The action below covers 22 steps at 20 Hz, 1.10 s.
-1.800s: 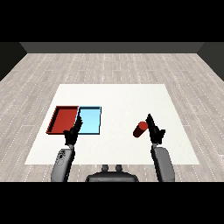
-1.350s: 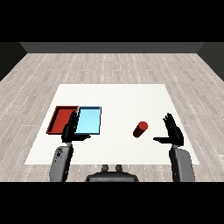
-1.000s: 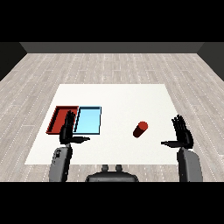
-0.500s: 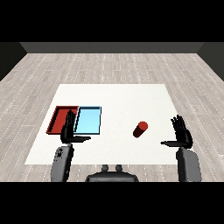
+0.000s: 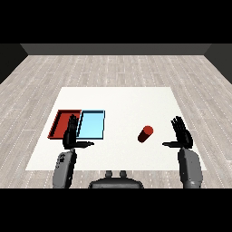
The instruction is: Pick the red can and put it in the red box
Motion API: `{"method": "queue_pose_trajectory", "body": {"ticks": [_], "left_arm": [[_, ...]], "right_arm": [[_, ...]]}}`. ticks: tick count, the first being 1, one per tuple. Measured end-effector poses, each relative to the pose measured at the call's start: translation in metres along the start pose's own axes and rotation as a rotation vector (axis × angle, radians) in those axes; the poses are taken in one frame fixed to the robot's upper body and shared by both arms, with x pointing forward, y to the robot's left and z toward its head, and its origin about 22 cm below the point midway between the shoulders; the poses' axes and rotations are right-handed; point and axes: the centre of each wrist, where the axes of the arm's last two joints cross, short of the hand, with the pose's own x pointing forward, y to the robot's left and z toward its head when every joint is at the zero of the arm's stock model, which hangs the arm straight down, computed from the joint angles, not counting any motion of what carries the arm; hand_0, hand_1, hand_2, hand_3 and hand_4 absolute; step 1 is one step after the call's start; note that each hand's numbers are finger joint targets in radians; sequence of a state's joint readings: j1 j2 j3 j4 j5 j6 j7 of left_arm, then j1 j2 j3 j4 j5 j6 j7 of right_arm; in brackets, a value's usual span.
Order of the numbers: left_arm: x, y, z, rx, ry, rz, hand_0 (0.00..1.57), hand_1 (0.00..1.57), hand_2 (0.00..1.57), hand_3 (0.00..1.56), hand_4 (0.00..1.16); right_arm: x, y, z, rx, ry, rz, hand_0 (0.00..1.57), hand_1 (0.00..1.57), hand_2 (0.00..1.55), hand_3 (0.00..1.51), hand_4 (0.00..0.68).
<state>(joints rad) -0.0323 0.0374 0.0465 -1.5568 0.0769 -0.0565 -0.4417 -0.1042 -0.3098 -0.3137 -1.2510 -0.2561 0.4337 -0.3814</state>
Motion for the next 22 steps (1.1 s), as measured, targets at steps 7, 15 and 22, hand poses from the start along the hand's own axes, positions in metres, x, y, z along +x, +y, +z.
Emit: {"method": "queue_pose_trajectory", "body": {"ticks": [7, 15, 22], "left_arm": [[0.005, 0.003, -0.006, 0.01, -0.003, 0.007, 0.0, 0.0, 0.0, 0.0, 0.0], [0.007, 0.001, -0.004, 0.011, -0.004, 0.012, 0.0, 0.0, 0.0, 0.0, 0.0], [0.012, 0.005, 0.003, 0.017, -0.004, 0.012, 0.0, 0.0, 0.0, 0.0, 0.0]], "right_arm": [[-0.011, 0.015, -0.013, 0.016, 0.051, -0.039, 0.0, 0.0, 0.0, 0.0, 0.0], [-0.036, 0.038, -0.017, 0.041, 0.082, -0.087, 0.0, 0.0, 0.0, 0.0, 0.0], [-0.061, 0.056, -0.01, 0.059, 0.116, -0.129, 0.0, 0.0, 0.0, 0.0, 0.0]]}}
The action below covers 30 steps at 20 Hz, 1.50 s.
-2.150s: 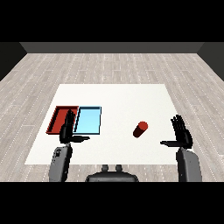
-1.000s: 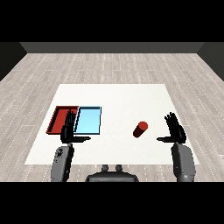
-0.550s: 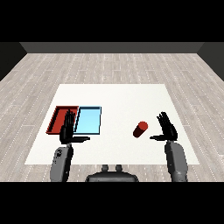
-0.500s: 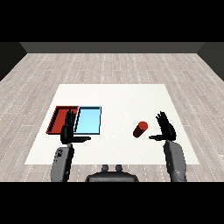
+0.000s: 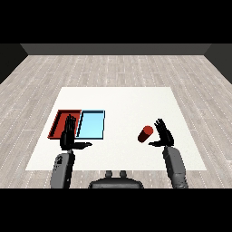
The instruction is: Pick the red can and put it in the red box
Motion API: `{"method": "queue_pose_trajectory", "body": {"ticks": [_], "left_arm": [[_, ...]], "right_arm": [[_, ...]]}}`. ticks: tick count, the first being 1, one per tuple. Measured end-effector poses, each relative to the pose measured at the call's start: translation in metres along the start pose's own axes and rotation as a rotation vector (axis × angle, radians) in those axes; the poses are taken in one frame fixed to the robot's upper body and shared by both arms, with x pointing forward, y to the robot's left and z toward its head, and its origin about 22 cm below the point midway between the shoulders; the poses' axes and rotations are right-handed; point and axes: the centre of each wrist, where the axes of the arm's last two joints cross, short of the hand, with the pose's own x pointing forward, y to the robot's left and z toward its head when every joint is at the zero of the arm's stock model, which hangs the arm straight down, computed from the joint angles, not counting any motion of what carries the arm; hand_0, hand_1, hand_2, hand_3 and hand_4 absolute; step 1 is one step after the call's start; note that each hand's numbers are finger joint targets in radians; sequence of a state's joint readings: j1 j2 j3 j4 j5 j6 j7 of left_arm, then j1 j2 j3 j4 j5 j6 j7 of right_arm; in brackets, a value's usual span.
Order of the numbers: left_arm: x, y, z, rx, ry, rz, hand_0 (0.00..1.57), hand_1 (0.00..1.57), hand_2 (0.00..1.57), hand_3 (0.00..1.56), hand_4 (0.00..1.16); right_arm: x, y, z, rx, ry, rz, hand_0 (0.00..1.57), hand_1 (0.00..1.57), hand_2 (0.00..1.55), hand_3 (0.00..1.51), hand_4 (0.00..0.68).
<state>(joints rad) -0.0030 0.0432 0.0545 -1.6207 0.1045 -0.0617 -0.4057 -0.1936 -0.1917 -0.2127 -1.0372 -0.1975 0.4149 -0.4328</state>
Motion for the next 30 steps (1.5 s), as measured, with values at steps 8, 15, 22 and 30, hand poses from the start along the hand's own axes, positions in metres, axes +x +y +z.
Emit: {"method": "queue_pose_trajectory", "body": {"ticks": [8, 15, 22, 30], "left_arm": [[-0.003, 0.002, -0.007, -0.003, 0.008, 0.006, 0.0, 0.0, 0.0, 0.0, 0.0], [-0.003, 0.001, -0.009, 0.002, -0.003, -0.013, 0.0, 0.0, 0.0, 0.0, 0.0], [0.001, -0.001, -0.009, 0.007, -0.008, -0.013, 0.0, 0.0, 0.0, 0.0, 0.0], [-0.001, -0.004, -0.003, 0.002, -0.005, -0.01, 0.0, 0.0, 0.0, 0.0, 0.0]], "right_arm": [[-0.014, 0.01, -0.006, -0.006, 0.026, -0.02, 0.0, 0.0, 0.0, 0.0, 0.0], [-0.014, 0.019, -0.019, 0.009, 0.041, -0.048, 0.0, 0.0, 0.0, 0.0, 0.0], [-0.022, 0.027, -0.034, 0.021, 0.051, -0.069, 0.0, 0.0, 0.0, 0.0, 0.0], [-0.027, 0.039, -0.04, 0.045, 0.054, -0.08, 0.0, 0.0, 0.0, 0.0, 0.0]]}}
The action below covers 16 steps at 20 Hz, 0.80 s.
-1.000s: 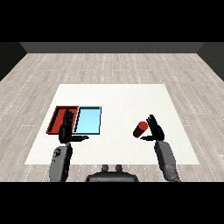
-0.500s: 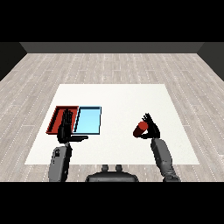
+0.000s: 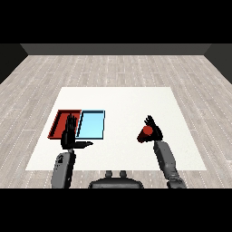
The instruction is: Pick the red can and put it in the red box
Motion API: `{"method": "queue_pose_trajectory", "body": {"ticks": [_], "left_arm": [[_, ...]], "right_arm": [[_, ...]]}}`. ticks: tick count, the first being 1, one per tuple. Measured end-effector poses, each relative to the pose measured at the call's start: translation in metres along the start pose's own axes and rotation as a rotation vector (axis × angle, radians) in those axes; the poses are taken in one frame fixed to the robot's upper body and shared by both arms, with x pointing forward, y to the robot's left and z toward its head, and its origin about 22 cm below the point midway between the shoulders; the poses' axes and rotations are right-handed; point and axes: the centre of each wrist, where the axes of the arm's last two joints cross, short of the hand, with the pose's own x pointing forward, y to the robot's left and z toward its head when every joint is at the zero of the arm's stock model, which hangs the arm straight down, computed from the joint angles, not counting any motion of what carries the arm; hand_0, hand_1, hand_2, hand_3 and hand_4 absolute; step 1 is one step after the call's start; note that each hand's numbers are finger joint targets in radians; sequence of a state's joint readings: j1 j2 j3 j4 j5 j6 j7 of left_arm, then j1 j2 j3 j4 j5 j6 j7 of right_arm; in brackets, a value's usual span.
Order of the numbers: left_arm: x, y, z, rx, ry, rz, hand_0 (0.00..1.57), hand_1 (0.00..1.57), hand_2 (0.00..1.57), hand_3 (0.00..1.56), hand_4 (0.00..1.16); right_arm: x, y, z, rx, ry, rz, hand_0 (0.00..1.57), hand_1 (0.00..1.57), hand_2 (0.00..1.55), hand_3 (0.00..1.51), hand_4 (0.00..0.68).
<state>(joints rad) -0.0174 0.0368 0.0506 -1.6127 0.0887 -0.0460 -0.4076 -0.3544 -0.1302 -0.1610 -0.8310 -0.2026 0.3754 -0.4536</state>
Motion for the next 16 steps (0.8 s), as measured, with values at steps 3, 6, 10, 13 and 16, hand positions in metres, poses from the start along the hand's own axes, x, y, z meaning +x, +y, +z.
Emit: {"method": "queue_pose_trajectory", "body": {"ticks": [3, 6, 10, 13, 16], "left_arm": [[0.001, 0.007, 0.002, 0.0, -0.003, -0.001, 0.0, 0.0, 0.0, 0.0, 0.0], [-0.001, 0.007, 0.002, 0.003, -0.007, -0.003, 0.0, 0.0, 0.0, 0.0, 0.0], [0.002, 0.011, 0.001, 0.002, -0.01, -0.001, 0.0, 0.0, 0.0, 0.0, 0.0], [0.006, 0.004, 0.0, 0.003, -0.009, 0.001, 0.0, 0.0, 0.0, 0.0, 0.0], [0.005, 0.004, 0.0, 0.002, -0.008, -0.011, 0.0, 0.0, 0.0, 0.0, 0.0]], "right_arm": [[-0.006, 0.002, -0.006, -0.001, 0.009, -0.005, 0.0, 0.0, 0.0, 0.0, 0.0], [-0.01, 0.008, -0.013, -0.003, 0.022, -0.005, 0.0, 0.0, 0.0, 0.0, 0.0], [-0.015, 0.013, -0.004, -0.014, 0.036, 0.035, 0.0, 0.0, 0.0, 0.0, 0.0], [-0.02, 0.02, -0.009, -0.061, 0.05, 0.045, 1.26, 1.26, 1.32, 1.28, 0.269], [-0.018, 0.022, -0.012, -0.122, 0.061, 0.11, 1.47, 1.47, 1.46, 1.42, 0.614]]}}
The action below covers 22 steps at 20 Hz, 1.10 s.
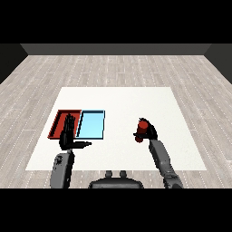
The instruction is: Pick the red can and put it in the red box
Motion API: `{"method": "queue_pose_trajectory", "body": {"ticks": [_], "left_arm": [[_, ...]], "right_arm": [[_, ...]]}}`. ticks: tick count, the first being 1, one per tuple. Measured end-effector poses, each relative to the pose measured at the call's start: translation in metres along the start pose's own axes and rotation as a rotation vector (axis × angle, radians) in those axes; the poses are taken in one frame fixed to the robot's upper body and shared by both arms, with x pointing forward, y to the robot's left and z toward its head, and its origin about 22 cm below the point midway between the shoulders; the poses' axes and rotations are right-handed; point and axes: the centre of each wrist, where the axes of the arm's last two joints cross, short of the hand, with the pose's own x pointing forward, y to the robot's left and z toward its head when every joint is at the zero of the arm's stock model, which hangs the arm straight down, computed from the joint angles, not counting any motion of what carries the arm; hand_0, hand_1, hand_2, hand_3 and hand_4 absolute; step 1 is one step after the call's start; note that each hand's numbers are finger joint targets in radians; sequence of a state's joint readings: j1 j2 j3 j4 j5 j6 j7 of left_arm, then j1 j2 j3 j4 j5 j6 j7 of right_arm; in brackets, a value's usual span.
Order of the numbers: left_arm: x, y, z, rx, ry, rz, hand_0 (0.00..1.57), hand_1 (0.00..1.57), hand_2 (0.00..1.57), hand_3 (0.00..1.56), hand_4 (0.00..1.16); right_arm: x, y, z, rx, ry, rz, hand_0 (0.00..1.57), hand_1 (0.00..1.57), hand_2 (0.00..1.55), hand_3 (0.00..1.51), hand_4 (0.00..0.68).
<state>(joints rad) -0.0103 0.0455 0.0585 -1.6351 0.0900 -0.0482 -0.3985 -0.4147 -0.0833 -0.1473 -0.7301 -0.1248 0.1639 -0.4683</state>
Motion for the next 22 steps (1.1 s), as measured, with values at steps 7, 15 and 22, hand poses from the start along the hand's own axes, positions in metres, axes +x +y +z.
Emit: {"method": "queue_pose_trajectory", "body": {"ticks": [7, 15, 22], "left_arm": [[-0.007, -0.006, 0.001, -0.001, -0.001, 0.004, 0.0, 0.0, 0.0, 0.0, 0.0], [-0.001, -0.011, -0.001, -0.014, 0.005, 0.015, 0.0, 0.0, 0.0, 0.0, 0.0], [-0.003, -0.016, -0.003, -0.05, 0.017, 0.024, 0.0, 0.0, 0.0, 0.0, 0.0]], "right_arm": [[0.0, 0.006, -0.004, -0.049, 0.003, 0.069, 1.45, 1.45, 1.44, 1.4, 0.594], [0.017, 0.005, -0.006, -0.019, -0.05, 0.13, 1.43, 1.43, 1.43, 1.37, 0.623], [0.061, 0.009, -0.009, 0.006, -0.166, 0.162, 1.43, 1.43, 1.43, 1.38, 0.622]]}}
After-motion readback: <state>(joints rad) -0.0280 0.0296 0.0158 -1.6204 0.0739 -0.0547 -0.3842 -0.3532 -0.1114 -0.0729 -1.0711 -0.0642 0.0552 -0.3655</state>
